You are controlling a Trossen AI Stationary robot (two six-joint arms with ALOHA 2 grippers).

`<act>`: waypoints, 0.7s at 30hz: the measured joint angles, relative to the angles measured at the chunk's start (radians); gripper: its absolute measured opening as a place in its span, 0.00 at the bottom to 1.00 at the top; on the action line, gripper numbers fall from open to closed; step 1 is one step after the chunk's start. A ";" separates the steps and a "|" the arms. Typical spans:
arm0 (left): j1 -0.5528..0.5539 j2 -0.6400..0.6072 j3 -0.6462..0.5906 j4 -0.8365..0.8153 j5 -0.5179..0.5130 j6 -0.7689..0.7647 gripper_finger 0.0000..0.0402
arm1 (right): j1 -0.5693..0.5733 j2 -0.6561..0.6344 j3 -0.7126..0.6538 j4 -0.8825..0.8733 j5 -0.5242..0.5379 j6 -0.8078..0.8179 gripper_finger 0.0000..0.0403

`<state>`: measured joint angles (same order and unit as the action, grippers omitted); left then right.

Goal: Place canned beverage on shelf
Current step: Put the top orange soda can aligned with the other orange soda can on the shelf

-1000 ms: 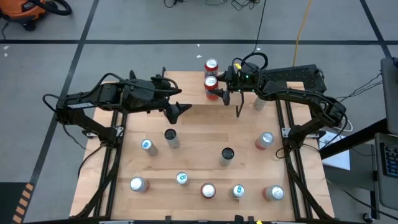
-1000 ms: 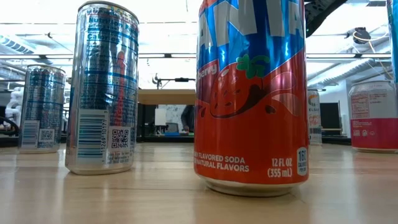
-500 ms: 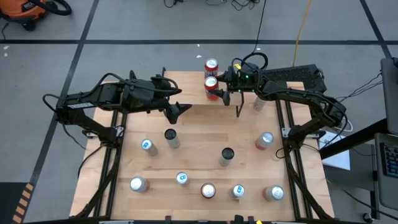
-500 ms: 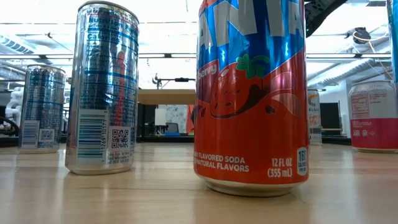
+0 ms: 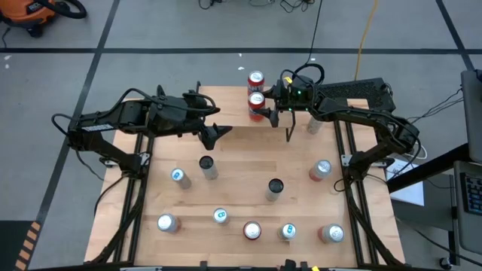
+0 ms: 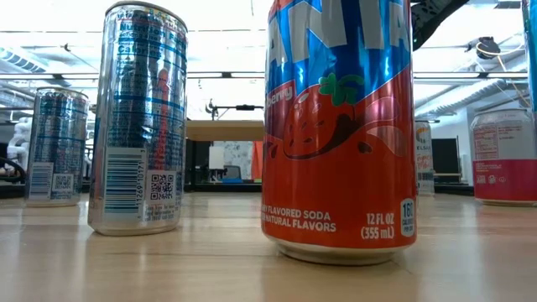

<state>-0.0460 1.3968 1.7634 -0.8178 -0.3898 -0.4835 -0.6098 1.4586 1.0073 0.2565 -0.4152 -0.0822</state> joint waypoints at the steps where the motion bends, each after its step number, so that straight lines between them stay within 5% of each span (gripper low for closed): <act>1: 0.000 0.000 0.000 0.000 0.000 0.000 0.97 | 0.000 0.000 0.000 0.000 0.000 0.009 0.76; 14: 0.000 0.000 0.000 0.000 0.000 -0.002 0.97 | 0.000 -0.002 0.001 0.037 -0.001 0.048 0.85; 21: -0.003 0.000 0.000 -0.003 0.000 -0.007 0.97 | -0.006 -0.115 0.002 0.010 0.053 0.051 0.85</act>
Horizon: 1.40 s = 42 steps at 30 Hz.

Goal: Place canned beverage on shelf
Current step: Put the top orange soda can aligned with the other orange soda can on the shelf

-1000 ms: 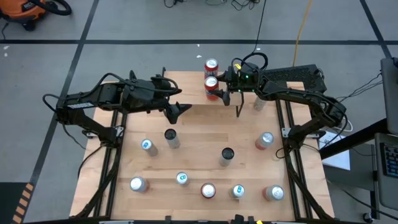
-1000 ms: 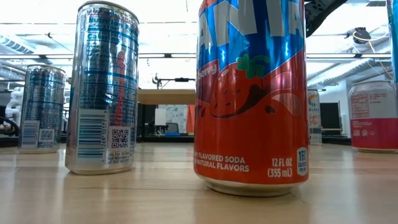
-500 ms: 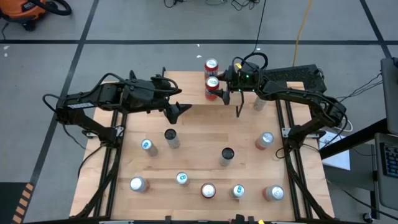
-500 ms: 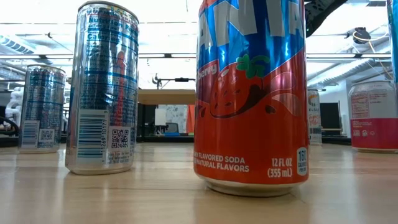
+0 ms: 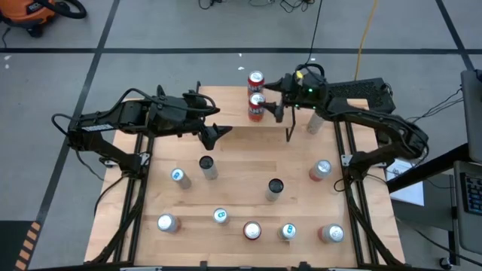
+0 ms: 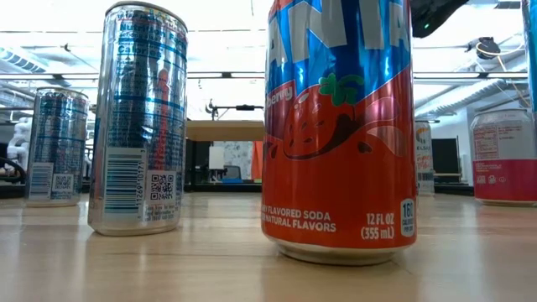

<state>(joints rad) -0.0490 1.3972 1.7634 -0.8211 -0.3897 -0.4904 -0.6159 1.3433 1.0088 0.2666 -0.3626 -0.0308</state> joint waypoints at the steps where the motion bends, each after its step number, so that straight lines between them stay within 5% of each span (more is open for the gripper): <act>1: 0.000 0.000 0.000 0.000 0.000 0.000 0.97 | 0.000 -0.021 0.000 -0.017 0.023 -0.001 0.85; 15: 0.000 0.009 0.000 0.000 -0.001 -0.002 0.97 | 0.122 -0.198 0.000 -0.424 0.071 0.178 0.75; 31: -0.006 0.057 0.000 0.003 -0.005 -0.028 0.97 | 0.193 -0.069 -0.001 -0.431 0.082 0.075 0.33; 42: -0.006 0.061 -0.001 0.004 -0.008 -0.029 0.97 | 0.184 0.017 -0.001 -0.381 0.154 0.000 0.14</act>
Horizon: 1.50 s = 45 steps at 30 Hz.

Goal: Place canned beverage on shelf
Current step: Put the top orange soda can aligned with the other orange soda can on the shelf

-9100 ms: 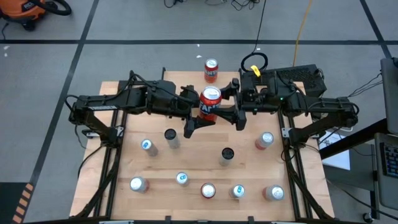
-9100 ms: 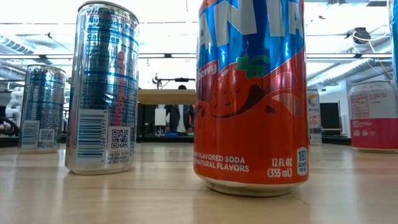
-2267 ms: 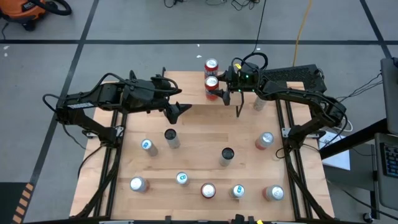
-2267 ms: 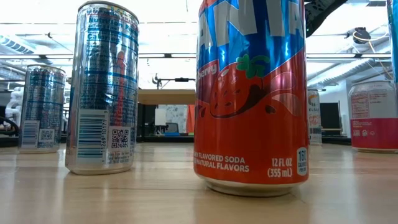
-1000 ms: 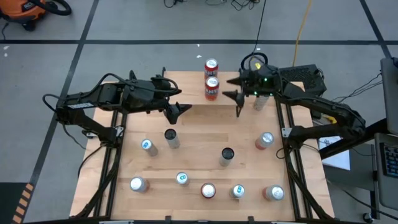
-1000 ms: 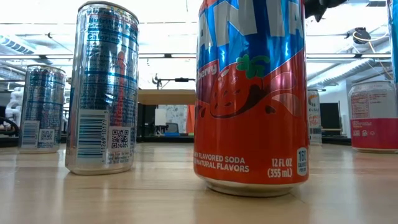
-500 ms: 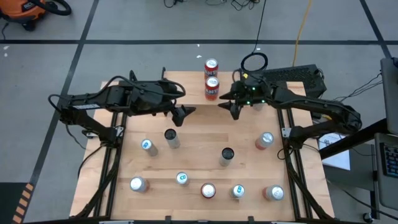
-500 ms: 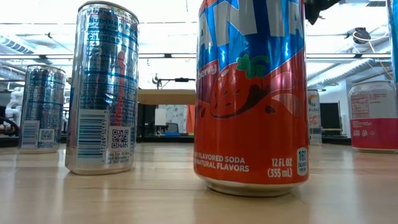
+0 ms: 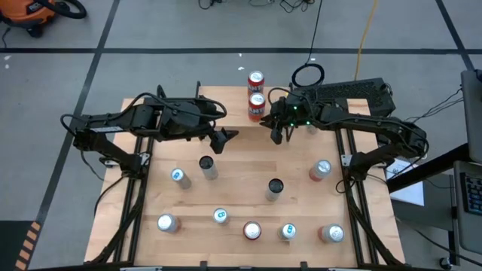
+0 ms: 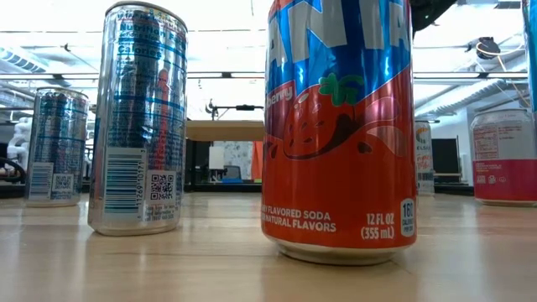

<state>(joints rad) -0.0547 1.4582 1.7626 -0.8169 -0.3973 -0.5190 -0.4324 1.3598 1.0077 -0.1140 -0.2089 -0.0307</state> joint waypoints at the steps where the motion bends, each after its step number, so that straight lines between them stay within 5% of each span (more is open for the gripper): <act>1: 0.000 0.000 0.000 0.000 0.000 0.000 0.97 | 0.000 0.003 0.000 0.003 0.000 -0.002 0.13; 15: 0.002 0.001 0.000 -0.001 -0.002 0.001 0.97 | -0.032 0.029 -0.001 0.099 0.004 -0.034 0.05; 45: 0.002 0.001 0.000 -0.001 -0.005 0.001 0.97 | -0.072 0.085 0.000 0.219 0.000 -0.024 0.04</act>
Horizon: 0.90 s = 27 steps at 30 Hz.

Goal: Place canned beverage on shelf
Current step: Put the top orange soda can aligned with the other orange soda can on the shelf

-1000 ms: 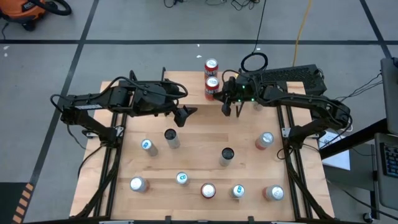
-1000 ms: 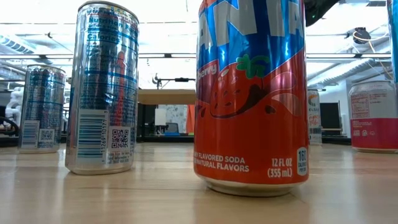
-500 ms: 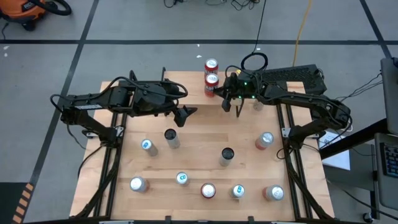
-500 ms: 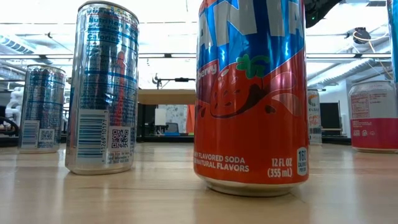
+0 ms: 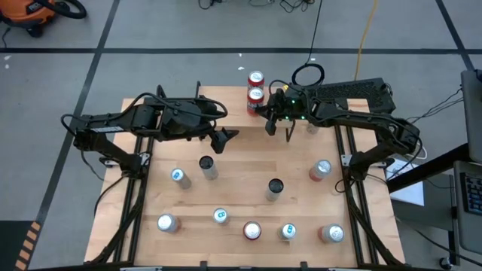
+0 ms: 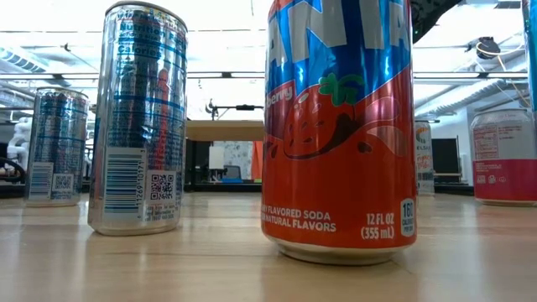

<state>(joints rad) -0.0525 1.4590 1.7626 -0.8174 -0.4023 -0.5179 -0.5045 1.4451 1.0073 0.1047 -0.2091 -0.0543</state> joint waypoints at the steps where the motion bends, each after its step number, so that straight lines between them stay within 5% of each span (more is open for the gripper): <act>1: 0.000 0.000 0.000 0.000 0.000 0.000 0.97 | 0.000 0.000 0.000 0.000 0.000 0.001 0.04; 27: 0.000 0.000 0.000 0.000 0.000 0.003 0.97 | -0.025 -0.001 0.000 0.001 0.025 -0.035 0.04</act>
<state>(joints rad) -0.0527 1.4590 1.7626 -0.8175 -0.4023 -0.5152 -0.5293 1.4445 1.0073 0.1059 -0.1837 -0.0895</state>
